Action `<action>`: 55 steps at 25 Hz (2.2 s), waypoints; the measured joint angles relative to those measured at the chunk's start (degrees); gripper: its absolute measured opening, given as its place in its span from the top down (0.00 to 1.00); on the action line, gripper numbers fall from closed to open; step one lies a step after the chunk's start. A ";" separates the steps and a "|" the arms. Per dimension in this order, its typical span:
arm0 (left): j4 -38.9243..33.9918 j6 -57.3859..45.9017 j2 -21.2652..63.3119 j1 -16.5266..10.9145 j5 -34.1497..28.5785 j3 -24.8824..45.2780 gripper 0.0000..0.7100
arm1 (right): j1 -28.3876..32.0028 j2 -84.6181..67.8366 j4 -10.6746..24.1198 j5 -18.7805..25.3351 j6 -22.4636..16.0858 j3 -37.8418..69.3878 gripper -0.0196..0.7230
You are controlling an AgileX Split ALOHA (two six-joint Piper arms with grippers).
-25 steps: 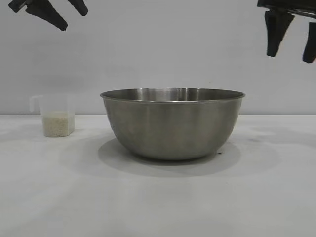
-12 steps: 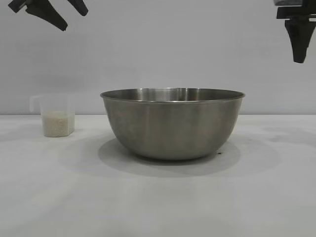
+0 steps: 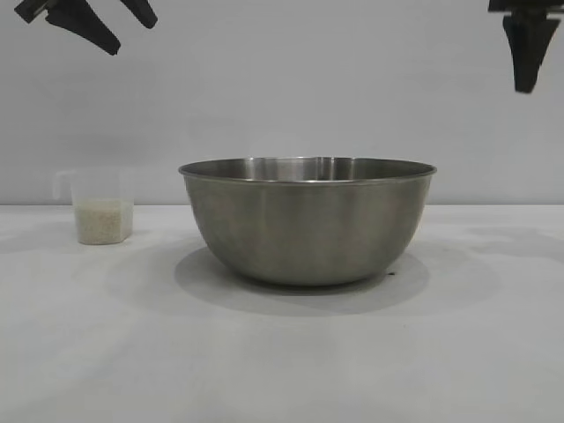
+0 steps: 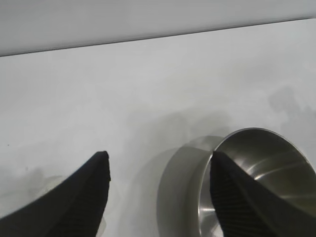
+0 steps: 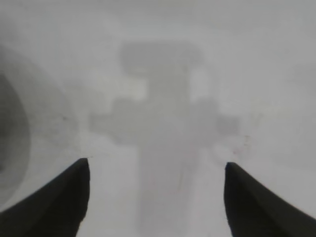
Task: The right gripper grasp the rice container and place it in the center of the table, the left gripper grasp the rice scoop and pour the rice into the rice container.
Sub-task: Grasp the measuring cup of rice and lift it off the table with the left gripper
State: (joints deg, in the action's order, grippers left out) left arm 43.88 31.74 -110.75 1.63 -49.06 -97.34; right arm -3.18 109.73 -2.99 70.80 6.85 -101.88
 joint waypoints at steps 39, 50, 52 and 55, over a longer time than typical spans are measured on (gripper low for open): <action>0.00 -0.15 0.00 0.00 -0.40 0.00 0.46 | 0.00 -70.17 -0.46 1.49 -2.73 53.46 0.31; 0.00 -0.15 0.00 0.00 -0.40 0.00 0.46 | 0.00 -84.92 -1.34 1.71 -4.73 64.16 0.31; 0.00 -0.15 0.00 0.00 -0.40 0.00 0.46 | 0.00 -86.71 -1.34 1.71 -4.83 65.34 0.31; 0.00 -0.15 0.00 0.00 -0.40 0.00 0.46 | 0.00 -89.05 -1.34 1.71 -4.96 68.02 0.31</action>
State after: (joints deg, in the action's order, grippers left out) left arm 43.88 31.58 -110.75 1.63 -49.47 -97.34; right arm -3.18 20.68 -4.34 72.51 1.89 -33.86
